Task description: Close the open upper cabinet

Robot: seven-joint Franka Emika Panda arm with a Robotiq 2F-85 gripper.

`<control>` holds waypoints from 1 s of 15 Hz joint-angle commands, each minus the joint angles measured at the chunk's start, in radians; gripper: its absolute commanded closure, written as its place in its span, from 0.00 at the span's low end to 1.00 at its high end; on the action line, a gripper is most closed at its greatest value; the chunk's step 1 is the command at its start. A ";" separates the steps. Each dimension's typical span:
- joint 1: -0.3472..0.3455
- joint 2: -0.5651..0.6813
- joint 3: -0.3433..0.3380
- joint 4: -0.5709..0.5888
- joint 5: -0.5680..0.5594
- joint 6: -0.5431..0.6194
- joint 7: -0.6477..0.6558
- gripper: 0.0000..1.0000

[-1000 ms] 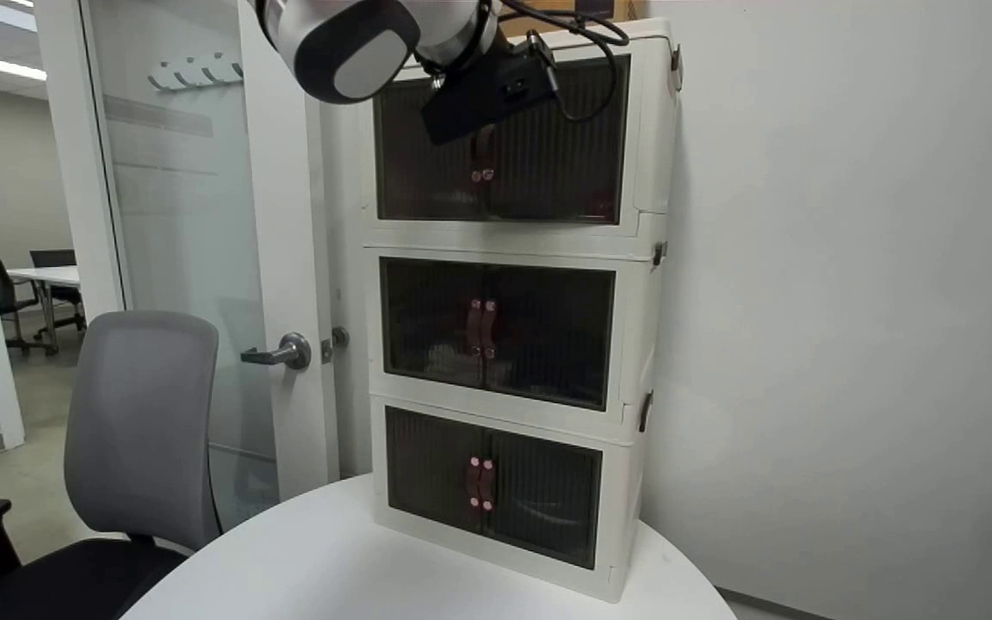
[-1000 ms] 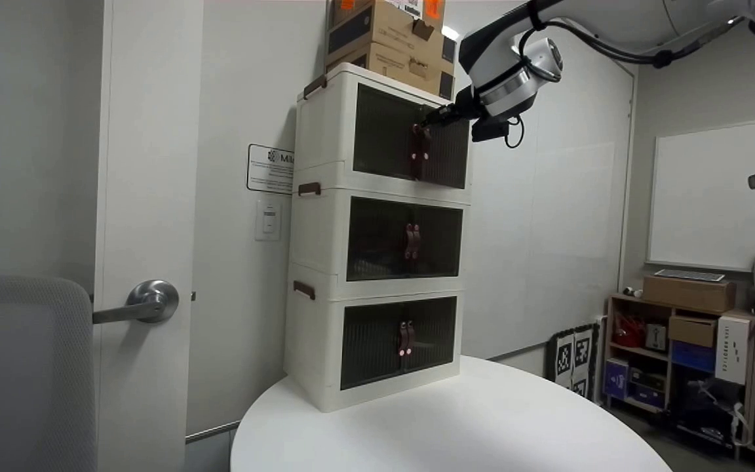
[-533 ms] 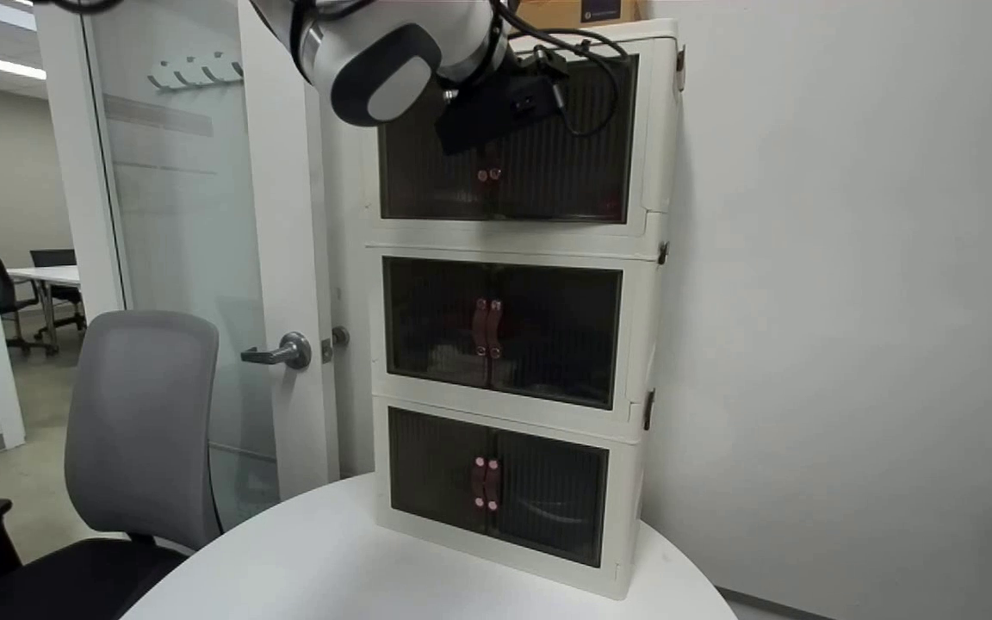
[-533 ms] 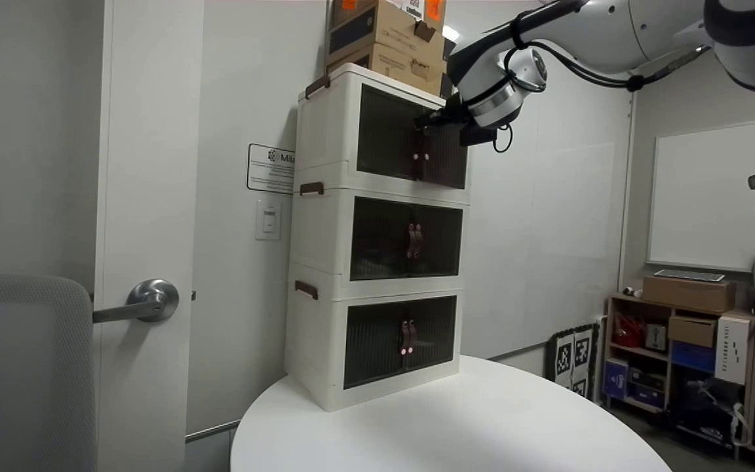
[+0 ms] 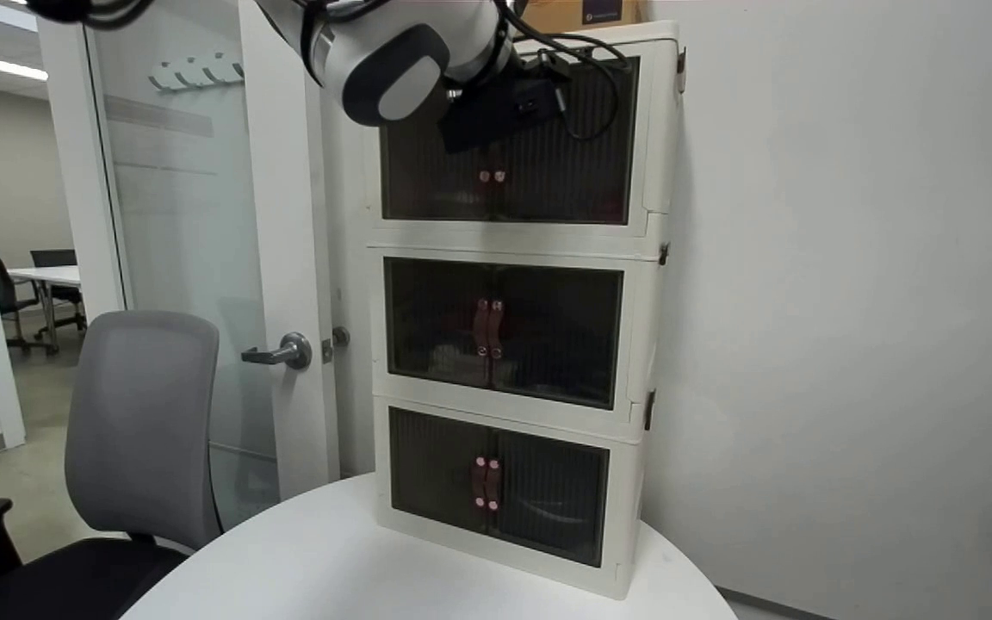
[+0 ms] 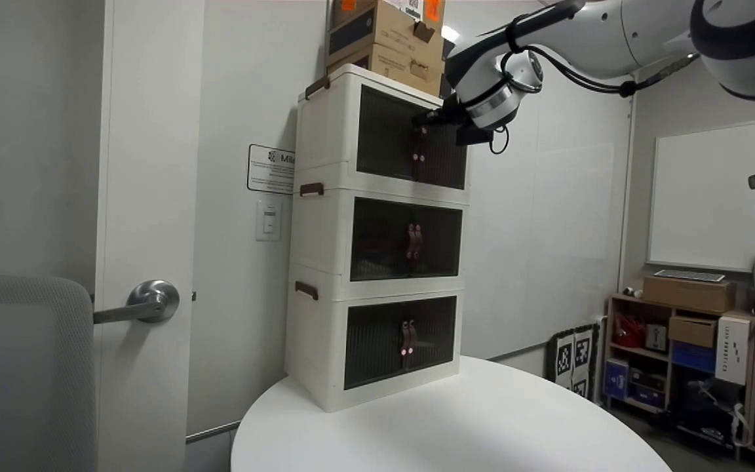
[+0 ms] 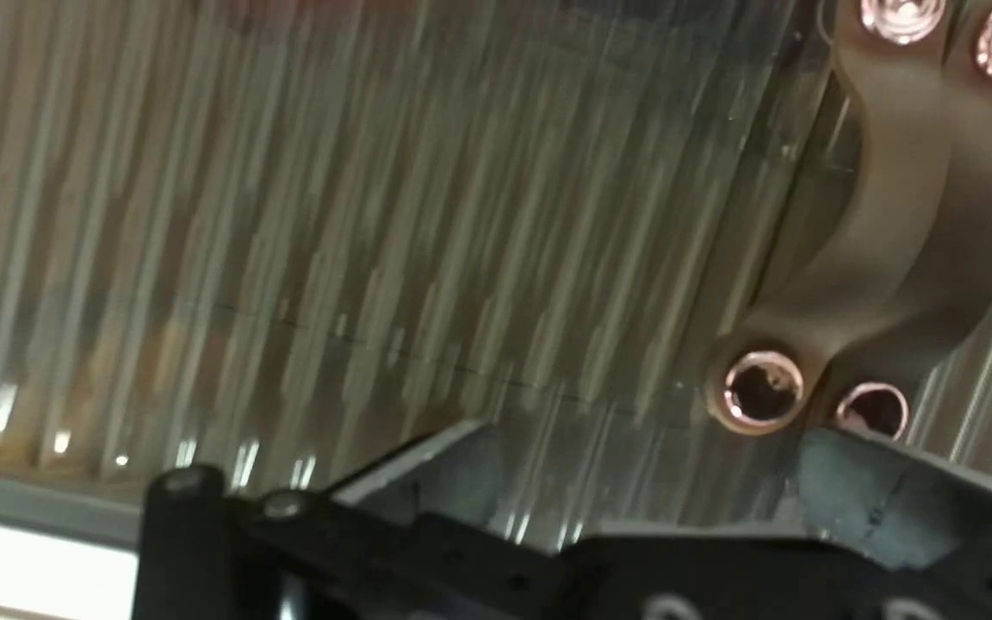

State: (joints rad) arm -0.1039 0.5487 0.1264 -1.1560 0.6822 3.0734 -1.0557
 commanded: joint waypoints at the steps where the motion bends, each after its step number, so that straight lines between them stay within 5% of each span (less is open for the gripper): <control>1: -0.048 -0.065 0.012 -0.077 0.038 -0.052 -0.006 0.00; 8: -0.184 -0.315 0.029 -0.429 0.193 -0.185 -0.068 0.00; 11: -0.236 -0.443 -0.001 -0.579 0.209 -0.345 -0.055 0.00; 15: -0.292 -0.636 -0.063 -0.784 0.099 -0.627 0.003 0.00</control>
State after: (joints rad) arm -0.3652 0.0924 0.0983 -1.7461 0.8506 2.6029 -1.0950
